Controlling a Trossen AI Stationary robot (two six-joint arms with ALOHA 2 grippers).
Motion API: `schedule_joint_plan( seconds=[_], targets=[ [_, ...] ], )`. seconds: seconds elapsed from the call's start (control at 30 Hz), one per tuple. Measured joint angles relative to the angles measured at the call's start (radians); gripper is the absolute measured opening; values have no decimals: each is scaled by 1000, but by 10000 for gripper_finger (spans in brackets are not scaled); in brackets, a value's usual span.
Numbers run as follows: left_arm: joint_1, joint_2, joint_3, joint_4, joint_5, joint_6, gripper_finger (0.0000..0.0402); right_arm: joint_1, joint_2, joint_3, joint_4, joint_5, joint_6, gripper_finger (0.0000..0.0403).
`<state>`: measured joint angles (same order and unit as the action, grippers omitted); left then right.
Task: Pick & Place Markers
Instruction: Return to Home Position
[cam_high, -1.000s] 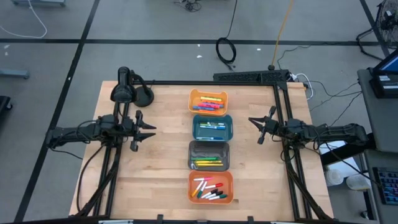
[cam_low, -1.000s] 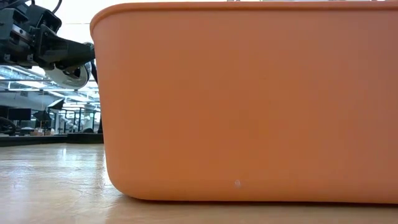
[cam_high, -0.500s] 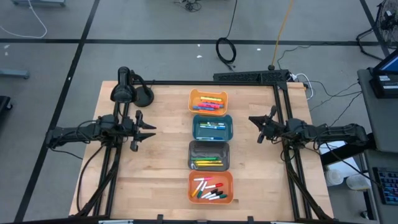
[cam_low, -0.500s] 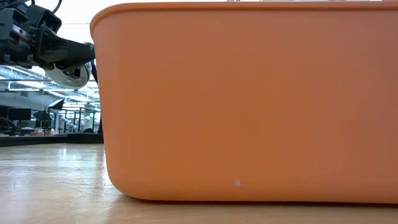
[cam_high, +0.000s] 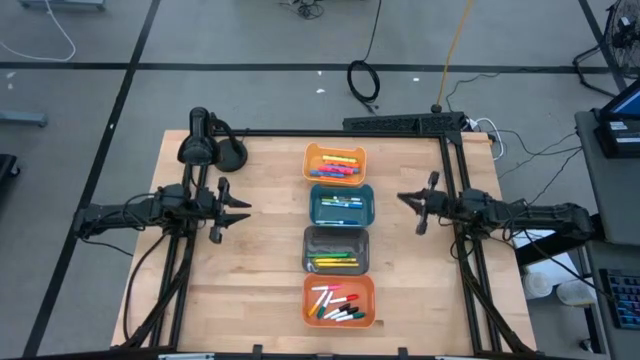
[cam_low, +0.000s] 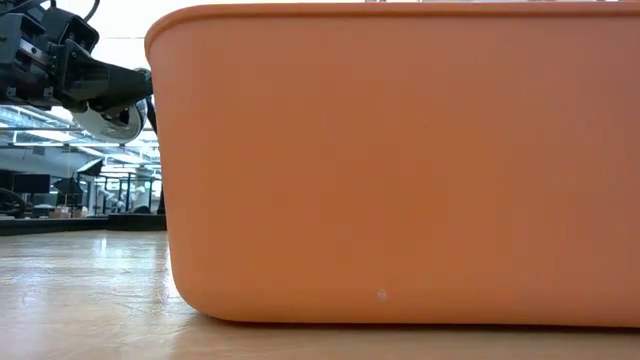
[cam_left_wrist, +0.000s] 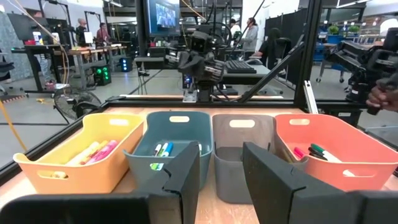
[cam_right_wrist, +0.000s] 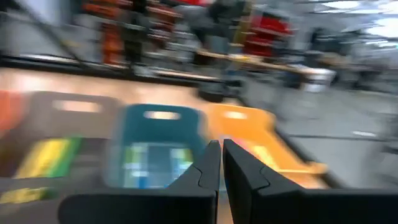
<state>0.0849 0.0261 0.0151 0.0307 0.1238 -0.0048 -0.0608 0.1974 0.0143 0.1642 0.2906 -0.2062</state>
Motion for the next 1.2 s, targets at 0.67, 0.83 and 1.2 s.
schedule_joint_plan(
  seconds=[0.67, 0.83, 1.2],
  targets=[
    [0, 0, 0, 0, 1, 0, 127, -148, 0, 0, 76, -503, 110, 11],
    [0, 0, 0, 0, 1, 0, 127, -147, 0, 0, 66, -530, 181, 11],
    [0, 0, 0, 0, 1, 0, 127, -147, 0, 0, 64, -529, 247, 11]
  ],
)
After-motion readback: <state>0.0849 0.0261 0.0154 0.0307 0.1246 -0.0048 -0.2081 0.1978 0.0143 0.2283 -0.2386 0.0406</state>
